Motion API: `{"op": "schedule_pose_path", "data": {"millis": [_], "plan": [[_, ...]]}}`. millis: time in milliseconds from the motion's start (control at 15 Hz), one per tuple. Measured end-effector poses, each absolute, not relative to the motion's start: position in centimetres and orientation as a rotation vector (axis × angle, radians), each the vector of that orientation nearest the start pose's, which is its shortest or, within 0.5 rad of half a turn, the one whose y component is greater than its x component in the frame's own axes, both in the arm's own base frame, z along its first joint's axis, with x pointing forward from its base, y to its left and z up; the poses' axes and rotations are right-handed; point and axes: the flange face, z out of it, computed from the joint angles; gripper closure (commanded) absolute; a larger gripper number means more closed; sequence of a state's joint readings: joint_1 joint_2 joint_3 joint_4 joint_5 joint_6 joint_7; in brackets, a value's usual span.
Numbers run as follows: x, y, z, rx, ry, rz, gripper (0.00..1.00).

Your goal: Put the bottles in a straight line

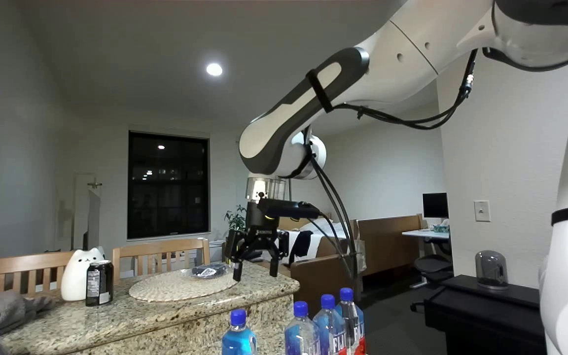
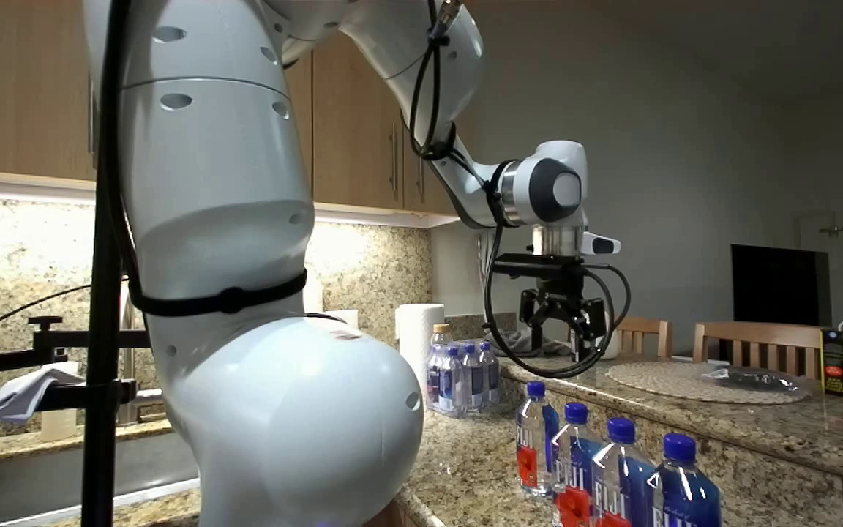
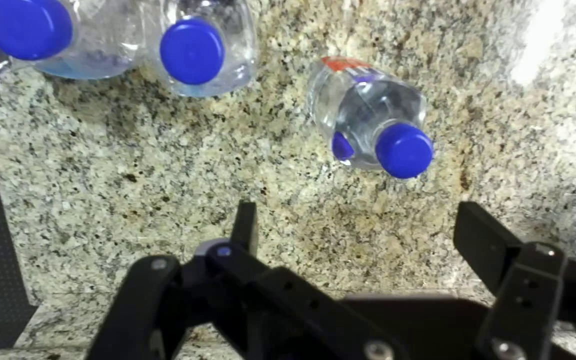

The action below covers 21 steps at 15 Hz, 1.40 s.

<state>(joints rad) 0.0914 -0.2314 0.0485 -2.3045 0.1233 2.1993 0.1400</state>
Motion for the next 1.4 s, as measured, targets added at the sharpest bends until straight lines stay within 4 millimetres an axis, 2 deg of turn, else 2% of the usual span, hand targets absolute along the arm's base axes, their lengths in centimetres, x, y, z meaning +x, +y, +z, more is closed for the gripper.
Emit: {"op": "schedule_pose_path", "data": {"millis": [400, 733, 933, 1133, 1400], "plan": [[48.2, 9.7, 45.9, -3.002, 0.058, -0.17, 0.0], [47.9, 12.5, 44.0, -2.999, 0.07, -0.089, 0.0], [48.0, 14.3, 42.0, -3.0, 0.183, -0.045, 0.0], [48.3, 15.7, 40.2, -3.02, 0.377, -0.039, 0.0], [48.9, 16.1, 39.6, -3.053, 0.665, -0.068, 0.0]]}}
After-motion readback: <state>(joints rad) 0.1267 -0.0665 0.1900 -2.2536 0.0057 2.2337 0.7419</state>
